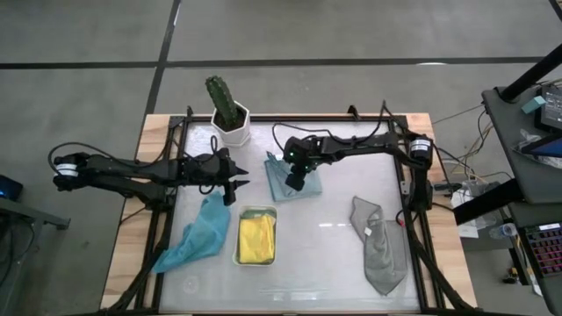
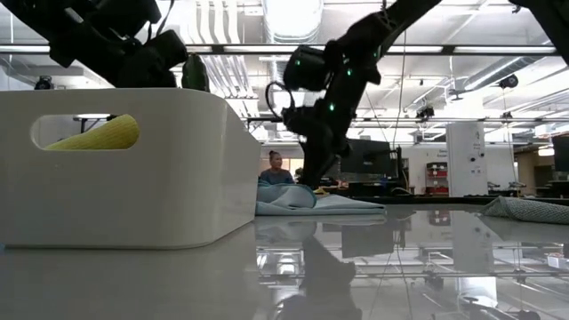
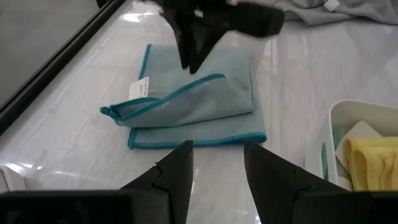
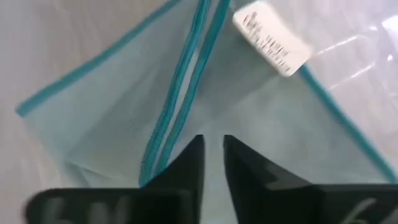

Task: Fold microfiber towels
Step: Fold the light blue microfiber towel

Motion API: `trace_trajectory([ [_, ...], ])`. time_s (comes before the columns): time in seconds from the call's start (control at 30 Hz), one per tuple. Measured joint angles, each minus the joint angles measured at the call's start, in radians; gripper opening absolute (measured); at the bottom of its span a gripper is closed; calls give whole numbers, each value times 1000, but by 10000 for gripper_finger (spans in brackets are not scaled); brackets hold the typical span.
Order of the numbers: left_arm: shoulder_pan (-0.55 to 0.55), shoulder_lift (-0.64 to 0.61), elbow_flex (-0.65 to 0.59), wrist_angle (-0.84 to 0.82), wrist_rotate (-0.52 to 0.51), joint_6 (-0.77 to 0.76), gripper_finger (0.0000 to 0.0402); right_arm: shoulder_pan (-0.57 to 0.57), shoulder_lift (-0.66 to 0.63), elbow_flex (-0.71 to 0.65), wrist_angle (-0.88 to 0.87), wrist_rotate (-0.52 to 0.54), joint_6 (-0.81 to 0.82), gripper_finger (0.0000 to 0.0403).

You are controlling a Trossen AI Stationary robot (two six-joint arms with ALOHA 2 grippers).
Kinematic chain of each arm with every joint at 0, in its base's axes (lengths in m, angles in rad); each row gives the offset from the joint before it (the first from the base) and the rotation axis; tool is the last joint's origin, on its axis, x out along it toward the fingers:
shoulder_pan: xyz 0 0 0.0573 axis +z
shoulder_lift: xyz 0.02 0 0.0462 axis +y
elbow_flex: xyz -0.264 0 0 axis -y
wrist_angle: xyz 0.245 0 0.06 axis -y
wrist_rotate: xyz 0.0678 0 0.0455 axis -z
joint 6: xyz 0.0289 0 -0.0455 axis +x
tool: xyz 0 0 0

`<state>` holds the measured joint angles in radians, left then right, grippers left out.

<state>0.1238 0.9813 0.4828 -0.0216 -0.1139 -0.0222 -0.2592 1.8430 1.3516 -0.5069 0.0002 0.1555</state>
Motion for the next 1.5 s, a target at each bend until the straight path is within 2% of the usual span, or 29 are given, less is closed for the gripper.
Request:
trace_trajectory([
  [0.1,0,0,0,6,0,1,128,20,24,-22,60,-20,-1,15],
  [0.23,0,0,0,8,0,2,128,57,25,-36,194,-143,-14,9],
  [0.37,0,0,0,11,0,2,128,80,12,-23,250,-167,-37,9],
  [0.8,0,0,0,13,0,0,128,78,-5,-2,191,-157,-81,9],
  [1.1,0,0,0,15,1,-23,128,78,-138,-71,47,-109,-138,9],
  [1.2,0,0,0,23,1,-30,128,77,-198,-119,28,-103,-100,9],
  [1.33,0,19,1,92,0,-73,126,61,-261,-189,33,-105,28,11],
  [1.5,0,102,45,121,0,-77,94,18,-333,-298,82,-105,153,45],
])
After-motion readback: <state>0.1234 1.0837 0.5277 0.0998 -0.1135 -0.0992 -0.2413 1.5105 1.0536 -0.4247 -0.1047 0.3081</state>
